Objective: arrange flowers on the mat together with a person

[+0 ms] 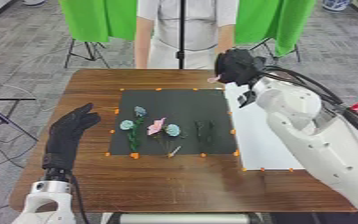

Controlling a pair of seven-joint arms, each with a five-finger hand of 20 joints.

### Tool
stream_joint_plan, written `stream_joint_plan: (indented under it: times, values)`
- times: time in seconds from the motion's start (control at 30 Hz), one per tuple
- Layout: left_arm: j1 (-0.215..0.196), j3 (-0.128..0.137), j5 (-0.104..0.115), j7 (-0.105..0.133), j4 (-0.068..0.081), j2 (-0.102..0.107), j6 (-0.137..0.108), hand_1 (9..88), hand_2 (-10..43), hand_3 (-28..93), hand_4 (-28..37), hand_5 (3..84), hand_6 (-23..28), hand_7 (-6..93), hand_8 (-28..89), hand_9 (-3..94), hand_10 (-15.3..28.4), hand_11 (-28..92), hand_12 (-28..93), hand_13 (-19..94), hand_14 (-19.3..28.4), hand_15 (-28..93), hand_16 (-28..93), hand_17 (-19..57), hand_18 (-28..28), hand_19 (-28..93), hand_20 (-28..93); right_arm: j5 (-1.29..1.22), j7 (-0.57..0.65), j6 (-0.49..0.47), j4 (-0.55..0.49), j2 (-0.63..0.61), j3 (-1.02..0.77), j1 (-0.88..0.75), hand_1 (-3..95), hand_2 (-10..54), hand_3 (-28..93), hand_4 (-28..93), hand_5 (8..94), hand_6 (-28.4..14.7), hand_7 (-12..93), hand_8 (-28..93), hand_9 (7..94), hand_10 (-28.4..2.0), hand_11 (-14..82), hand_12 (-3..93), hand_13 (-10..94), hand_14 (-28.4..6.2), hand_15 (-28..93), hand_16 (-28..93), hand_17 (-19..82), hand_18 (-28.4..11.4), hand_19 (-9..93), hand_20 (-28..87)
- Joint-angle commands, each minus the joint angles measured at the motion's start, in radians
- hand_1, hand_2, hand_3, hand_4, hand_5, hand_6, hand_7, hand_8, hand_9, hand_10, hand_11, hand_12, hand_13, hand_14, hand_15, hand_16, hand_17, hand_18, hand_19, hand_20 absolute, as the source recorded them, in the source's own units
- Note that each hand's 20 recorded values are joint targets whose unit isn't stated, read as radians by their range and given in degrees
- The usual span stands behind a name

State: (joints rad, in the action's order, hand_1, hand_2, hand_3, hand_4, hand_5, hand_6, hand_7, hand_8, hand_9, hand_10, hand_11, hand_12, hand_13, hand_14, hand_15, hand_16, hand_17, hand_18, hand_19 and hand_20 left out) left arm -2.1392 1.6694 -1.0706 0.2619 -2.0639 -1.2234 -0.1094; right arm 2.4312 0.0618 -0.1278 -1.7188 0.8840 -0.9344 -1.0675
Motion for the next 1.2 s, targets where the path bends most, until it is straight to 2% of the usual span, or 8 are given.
stream_joint_plan:
  times: [0.03,0.13,0.23,0.47,0.53,0.73,0.83,1.2]
  values:
    - [-0.004,-0.003,-0.002,-0.014,0.006,-0.005,0.012,24.7,4.4,65,-21.8,46.9,3.8,13.9,-6,46.6,13.8,22,15,37,17.5,19,4,4.5,13.6,12,18,0.078,-0.048,-0.036,0.017,0.039,0.068,-0.027,60.9,-9.5,57,-26,85.0,3.7,19,4,93.7,-7.4,21.0,20.7,94,0.8,63,16,70,-12.8,93,51]
    - [-0.004,-0.004,-0.002,-0.012,0.007,-0.008,0.01,24.7,4.4,65,-21.8,46.8,3.9,14.0,-6,46.6,13.7,22,15,37,17.5,19,4,4.4,13.7,12,18,0.106,-0.053,-0.051,0.031,0.043,0.081,-0.025,60.4,-9.5,57,-26,84.6,3.7,18,4,93.7,-7.3,20.4,20.7,94,0.8,63,17,69,-12.9,93,51]
    - [-0.006,-0.004,-0.001,-0.023,0.006,-0.005,0.016,24.7,4.4,65,-21.8,46.8,3.9,13.9,-6,46.5,13.7,22,15,37,17.6,19,4,4.0,14.0,13,19,0.131,-0.064,-0.068,0.051,0.048,0.077,-0.034,60.2,-9.5,57,-27,84.3,3.8,18,4,93.7,-7.4,19.2,20.5,94,0.8,63,17,69,-12.9,93,52]
    - [-0.008,-0.001,0.0,-0.015,0.005,-0.007,0.017,24.6,4.4,65,-21.7,46.6,3.8,13.9,-6,46.3,13.6,22,15,37,17.6,19,4,3.7,14.3,13,19,0.132,-0.044,-0.11,0.068,0.054,0.072,-0.048,58.8,-9.5,57,-26,83.1,3.8,18,3,93.7,-7.5,17.1,20.5,94,0.7,63,17,69,-13.1,93,53]
    - [-0.006,-0.001,-0.002,-0.023,0.006,-0.007,0.024,24.6,4.3,65,-21.6,46.5,3.8,14.0,-6,46.2,13.6,22,15,37,17.5,19,4,3.6,14.3,13,19,0.137,-0.045,-0.132,0.062,0.057,0.063,-0.058,57.7,-9.5,56,-26,82.5,3.5,17,3,93.7,-7.5,15.9,20.3,94,0.8,63,17,69,-13.1,93,53]
    - [-0.001,-0.003,0.0,-0.028,0.01,-0.011,0.031,24.6,4.2,65,-21.5,46.4,3.8,13.9,-6,46.0,13.6,22,15,36,17.5,19,4,3.3,14.4,13,19,0.151,-0.054,-0.125,0.069,0.069,0.068,-0.069,55.4,-9.5,55,-24,80.9,2.5,17,3,93.7,-7.8,14.3,19.1,94,0.7,62,17,69,-13.0,93,53]
    - [0.004,0.0,-0.009,-0.024,0.008,-0.013,0.033,24.6,4.2,65,-21.5,46.4,3.8,13.9,-6,45.9,13.5,22,15,36,17.4,19,4,3.1,14.6,13,19,0.165,-0.061,-0.152,0.063,0.075,0.059,-0.076,53.2,-9.5,54,-24,79.3,2.4,17,3,93.0,-8.1,14.0,18.5,94,0.6,62,17,68,-12.9,93,53]
    - [-0.011,0.002,-0.002,-0.022,0.003,-0.015,0.024,24.7,4.0,65,-21.4,46.3,3.7,13.9,-6,45.8,13.5,22,16,36,17.4,19,4,3.0,14.6,12,19,0.184,-0.073,-0.162,0.054,0.072,0.055,-0.088,42.8,-9.5,66,-28,75.6,3.1,17,-2,91.3,-8.7,16.3,15.0,94,0.6,61,18,68,-13.0,93,53]
